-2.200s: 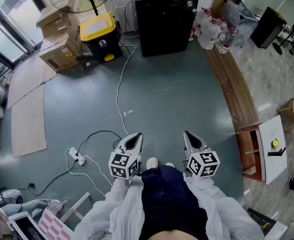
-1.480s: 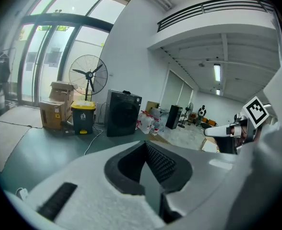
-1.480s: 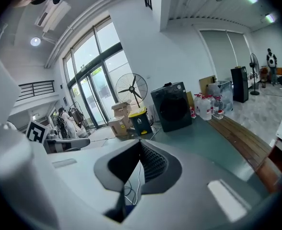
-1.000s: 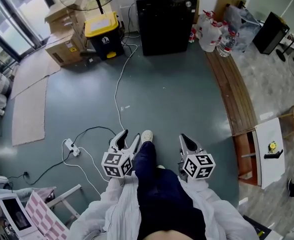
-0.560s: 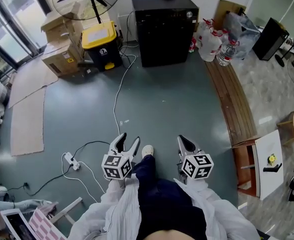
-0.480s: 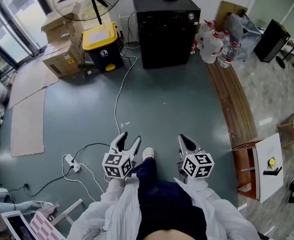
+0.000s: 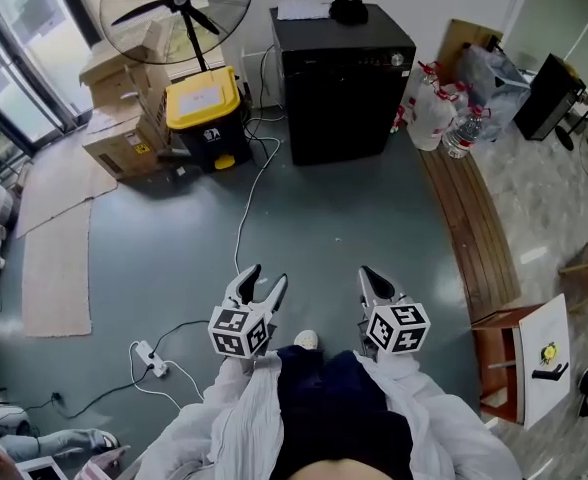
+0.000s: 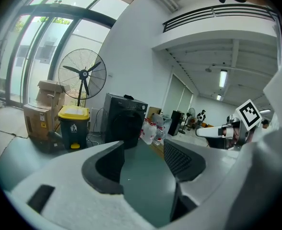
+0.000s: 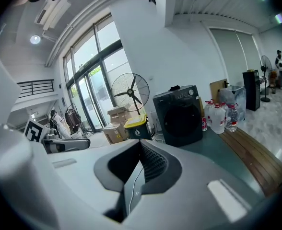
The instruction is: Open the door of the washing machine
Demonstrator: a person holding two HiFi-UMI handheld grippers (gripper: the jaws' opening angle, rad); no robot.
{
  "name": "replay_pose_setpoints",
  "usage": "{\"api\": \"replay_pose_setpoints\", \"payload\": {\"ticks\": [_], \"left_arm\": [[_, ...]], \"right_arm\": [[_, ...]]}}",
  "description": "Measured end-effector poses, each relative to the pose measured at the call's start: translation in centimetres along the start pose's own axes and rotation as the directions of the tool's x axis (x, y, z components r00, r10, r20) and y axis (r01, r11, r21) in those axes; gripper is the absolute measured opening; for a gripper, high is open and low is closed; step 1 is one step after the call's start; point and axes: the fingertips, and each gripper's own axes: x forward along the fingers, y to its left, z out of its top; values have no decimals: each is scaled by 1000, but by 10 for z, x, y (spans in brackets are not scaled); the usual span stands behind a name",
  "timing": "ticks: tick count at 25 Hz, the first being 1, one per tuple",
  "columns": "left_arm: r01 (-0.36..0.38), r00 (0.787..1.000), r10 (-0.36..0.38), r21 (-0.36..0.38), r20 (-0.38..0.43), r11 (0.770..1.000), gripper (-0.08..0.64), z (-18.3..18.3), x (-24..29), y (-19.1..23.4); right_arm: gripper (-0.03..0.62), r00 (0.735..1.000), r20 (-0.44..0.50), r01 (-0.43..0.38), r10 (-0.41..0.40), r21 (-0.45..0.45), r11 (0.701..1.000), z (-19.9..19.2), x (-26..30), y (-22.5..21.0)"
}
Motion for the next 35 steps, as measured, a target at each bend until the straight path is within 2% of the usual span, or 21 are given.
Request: {"api": "replay_pose_setpoints", "payload": {"ticks": [4,9,13,19,29,35], "left_arm": [[15,999,-15,-7,-41,1000,250,3,20,16],[33,995,-35,-21,-98,999,250,-6,45,20],[23,994,-27,-36,-107,999,250,-2,73,33],[-9,997,4,-64,-73,998,250,34,133,60],[-50,999,50,-60,-6,997,250,118,253,88],[-38,999,40,-37,30,999,250,150,317,88]], "right_arm": [[13,1000,-12,9,-9,-6,1000,10,23,-2],[13,998,-57,35,-33,28,999,7,42,-24],[12,996,-82,26,-24,22,999,12,71,-39],[12,996,-94,-5,6,7,1000,48,126,-73],[12,997,-53,-51,49,-34,998,153,223,-153],[12,997,-55,-64,61,-45,997,176,256,-193]]}}
